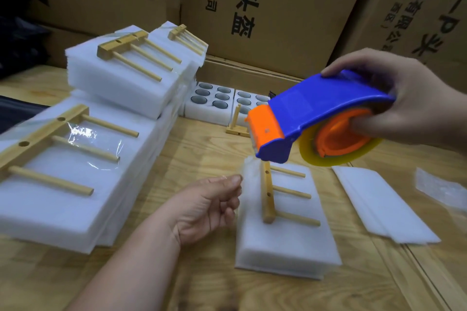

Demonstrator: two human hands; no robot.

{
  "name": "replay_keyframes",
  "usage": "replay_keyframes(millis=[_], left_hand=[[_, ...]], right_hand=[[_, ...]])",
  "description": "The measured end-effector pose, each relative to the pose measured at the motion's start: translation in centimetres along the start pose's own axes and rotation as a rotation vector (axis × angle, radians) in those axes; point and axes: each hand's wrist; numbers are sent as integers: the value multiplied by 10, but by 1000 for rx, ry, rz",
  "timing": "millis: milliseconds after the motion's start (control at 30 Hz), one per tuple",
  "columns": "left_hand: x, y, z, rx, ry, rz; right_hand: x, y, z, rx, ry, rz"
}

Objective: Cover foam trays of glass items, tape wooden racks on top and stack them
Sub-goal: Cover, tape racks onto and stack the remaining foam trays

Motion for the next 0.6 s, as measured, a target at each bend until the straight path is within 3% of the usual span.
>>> replay_keyframes(millis=[200, 433, 600], left_hand=[[1, 14, -8, -283, 46, 20], [26, 35, -6, -584, 634, 210], [39, 38, -3, -616, 1060, 190]], right_hand=[[-22, 0, 11, 153, -146, 9], [-31, 5, 27, 223, -183, 28], [-30, 9, 35, 295, -212, 9]])
Point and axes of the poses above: each hand's wrist, its own y-axis towards the middle knuckle, its own z-axis out of the palm, x = y × z, and after that the axes turned 5 degrees about -y, right-handed
